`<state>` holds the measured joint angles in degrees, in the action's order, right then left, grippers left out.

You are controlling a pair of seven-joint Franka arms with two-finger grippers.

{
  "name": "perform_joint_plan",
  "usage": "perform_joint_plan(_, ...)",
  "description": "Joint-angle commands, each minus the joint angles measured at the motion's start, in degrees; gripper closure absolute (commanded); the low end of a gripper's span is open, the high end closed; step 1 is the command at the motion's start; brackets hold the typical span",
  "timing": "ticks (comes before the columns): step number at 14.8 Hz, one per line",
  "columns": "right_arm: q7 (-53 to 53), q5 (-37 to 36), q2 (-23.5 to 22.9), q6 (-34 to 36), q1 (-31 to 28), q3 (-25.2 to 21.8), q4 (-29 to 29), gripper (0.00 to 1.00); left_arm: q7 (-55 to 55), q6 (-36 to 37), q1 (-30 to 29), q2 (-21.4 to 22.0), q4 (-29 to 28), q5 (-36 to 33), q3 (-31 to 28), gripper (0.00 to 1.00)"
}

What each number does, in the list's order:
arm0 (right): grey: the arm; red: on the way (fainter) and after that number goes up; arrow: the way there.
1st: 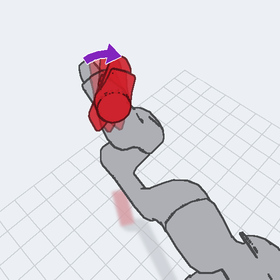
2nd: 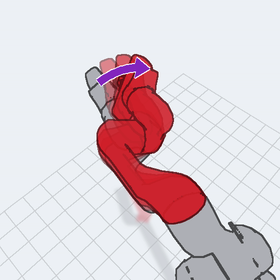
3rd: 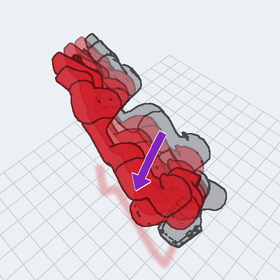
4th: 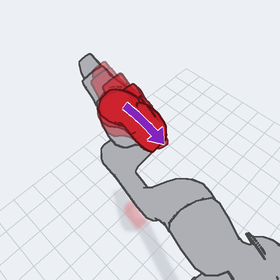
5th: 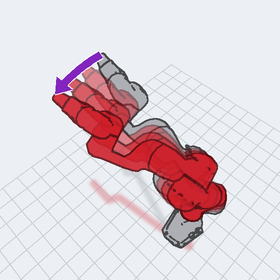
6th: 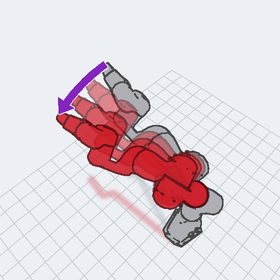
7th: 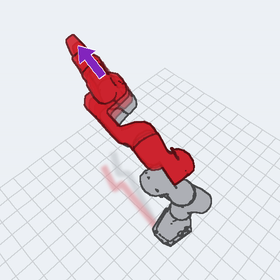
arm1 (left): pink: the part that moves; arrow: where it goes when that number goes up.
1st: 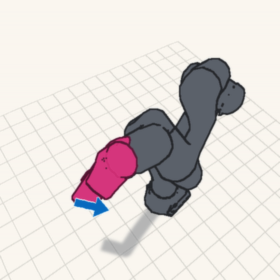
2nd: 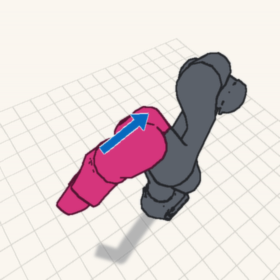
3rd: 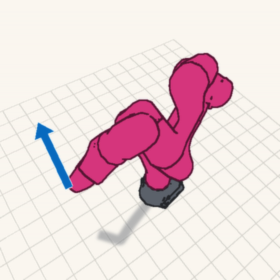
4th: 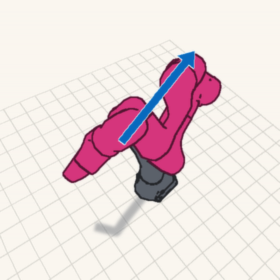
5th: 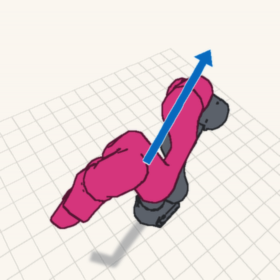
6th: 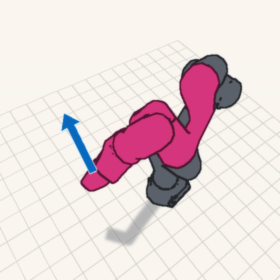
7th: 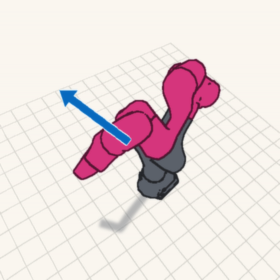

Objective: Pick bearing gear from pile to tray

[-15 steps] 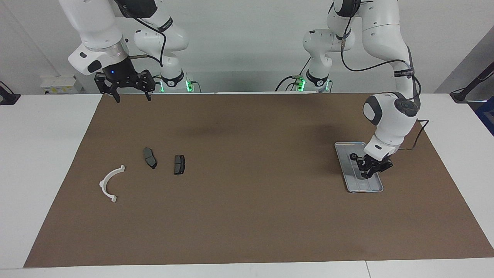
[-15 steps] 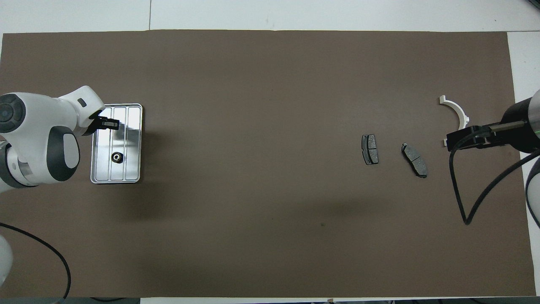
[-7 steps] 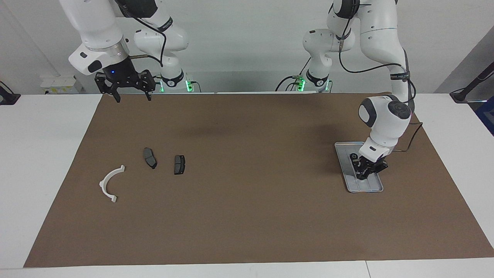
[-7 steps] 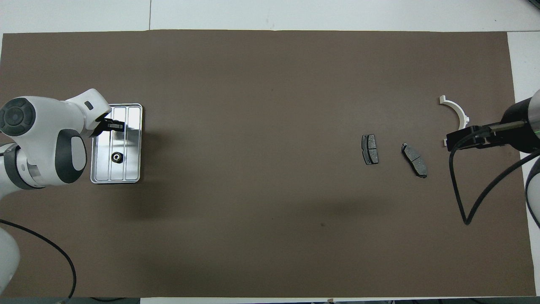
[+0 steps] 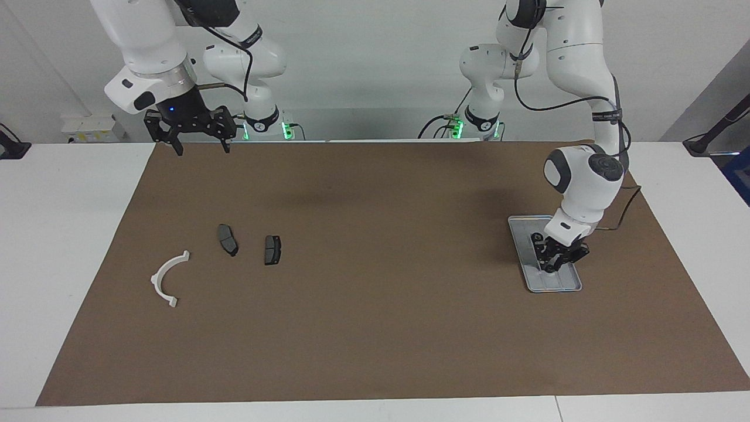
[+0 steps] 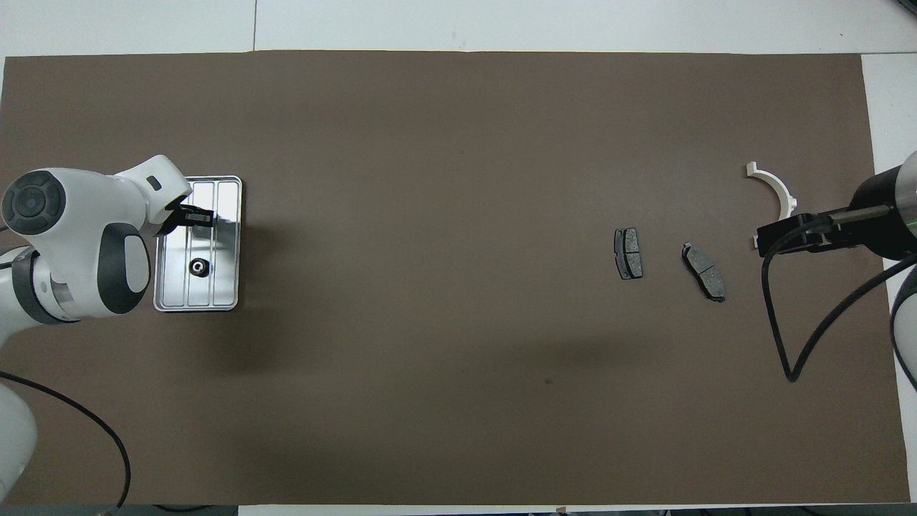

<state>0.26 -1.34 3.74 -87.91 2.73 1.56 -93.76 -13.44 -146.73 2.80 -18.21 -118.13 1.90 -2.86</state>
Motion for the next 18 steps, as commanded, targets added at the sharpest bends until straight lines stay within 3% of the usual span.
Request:
perform_joint_plan(1, 0.88, 0.90, 0.74, -0.95, -0.27, 0.29, -0.64, 0.00, -0.27, -1.11, 0.81, 0.37, -0.88, 0.74, -0.74, 0.09)
perform_joint_plan(4, 0.88, 0.90, 0.74, -0.95, -0.27, 0.29, -0.63, 0.00, -0.18, 0.47, 0.63, 0.46, 1.23, 0.74, -0.74, 0.08)
perform_joint_plan(9, 0.71, 0.90, 0.74, -0.86, -0.27, 0.29, -0.72, 0.00, 4.11, 10.84, 0.02, 3.96, 9.93, 0.83, -0.92, 0.01)
perform_joint_plan(12, 0.62, 0.90, 0.74, -0.86, -0.27, 0.29, -0.72, 0.00, 11.32, 14.17, 0.02, 9.58, 9.85, 0.83, -0.92, 0.00)
perform_joint_plan(18, 0.62, 0.90, 0.74, -0.86, -0.27, 0.29, -0.72, 0.00, 11.77, 32.00, -0.86, 23.11, 10.11, 0.83, -0.74, 0.00)
